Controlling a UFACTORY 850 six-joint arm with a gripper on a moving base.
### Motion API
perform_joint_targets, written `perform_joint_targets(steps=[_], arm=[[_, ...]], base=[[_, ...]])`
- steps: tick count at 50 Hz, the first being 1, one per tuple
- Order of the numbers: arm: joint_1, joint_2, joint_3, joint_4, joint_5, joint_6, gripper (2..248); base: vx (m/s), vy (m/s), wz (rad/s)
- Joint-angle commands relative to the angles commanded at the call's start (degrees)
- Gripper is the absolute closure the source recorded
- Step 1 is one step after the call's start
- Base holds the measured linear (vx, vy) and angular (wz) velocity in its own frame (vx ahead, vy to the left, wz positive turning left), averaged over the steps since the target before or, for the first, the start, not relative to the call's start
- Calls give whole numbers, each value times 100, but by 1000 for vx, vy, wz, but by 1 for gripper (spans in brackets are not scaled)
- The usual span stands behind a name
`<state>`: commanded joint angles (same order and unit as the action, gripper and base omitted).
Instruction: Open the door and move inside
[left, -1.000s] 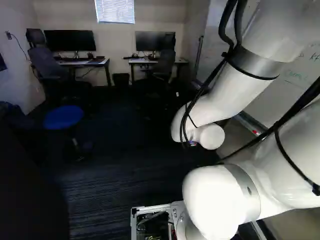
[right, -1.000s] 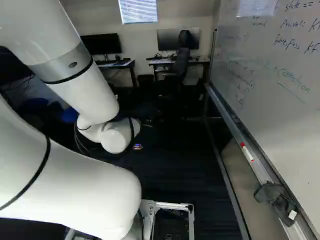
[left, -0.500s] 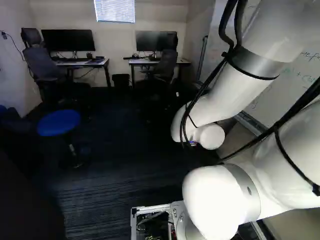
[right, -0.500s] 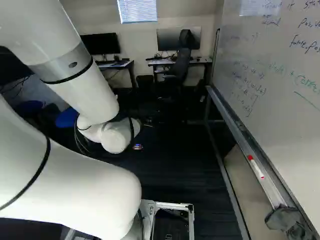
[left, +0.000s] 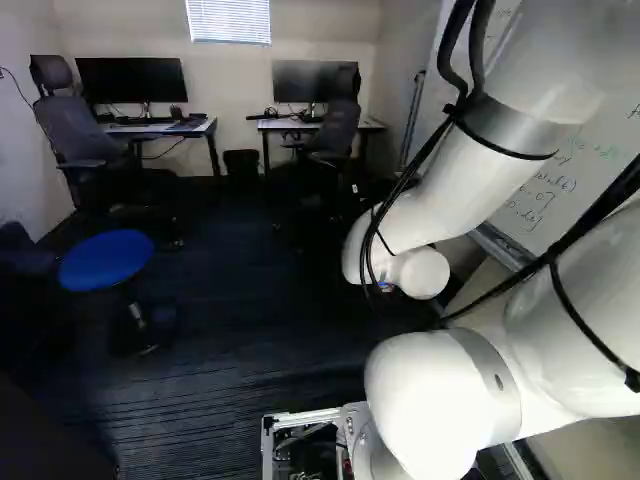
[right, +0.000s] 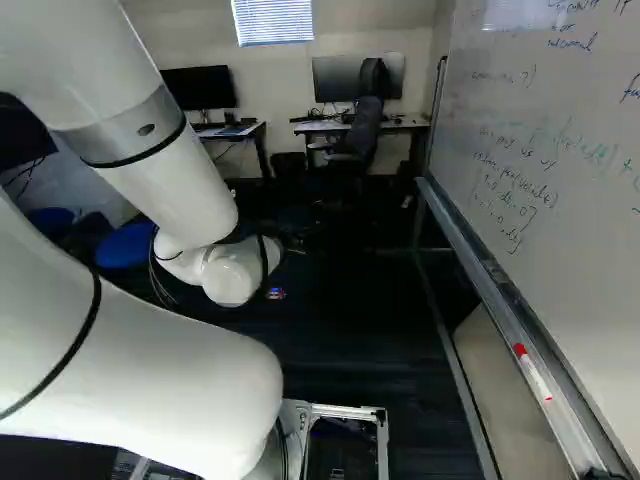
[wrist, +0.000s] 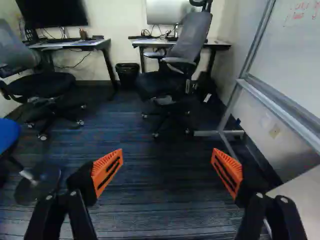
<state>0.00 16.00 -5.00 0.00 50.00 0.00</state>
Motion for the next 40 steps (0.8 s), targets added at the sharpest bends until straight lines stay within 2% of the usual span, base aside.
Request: perform_joint_targets(steps=[40], arm=[[0,0,0,0,0,0,3]], base=[[170,7,10]])
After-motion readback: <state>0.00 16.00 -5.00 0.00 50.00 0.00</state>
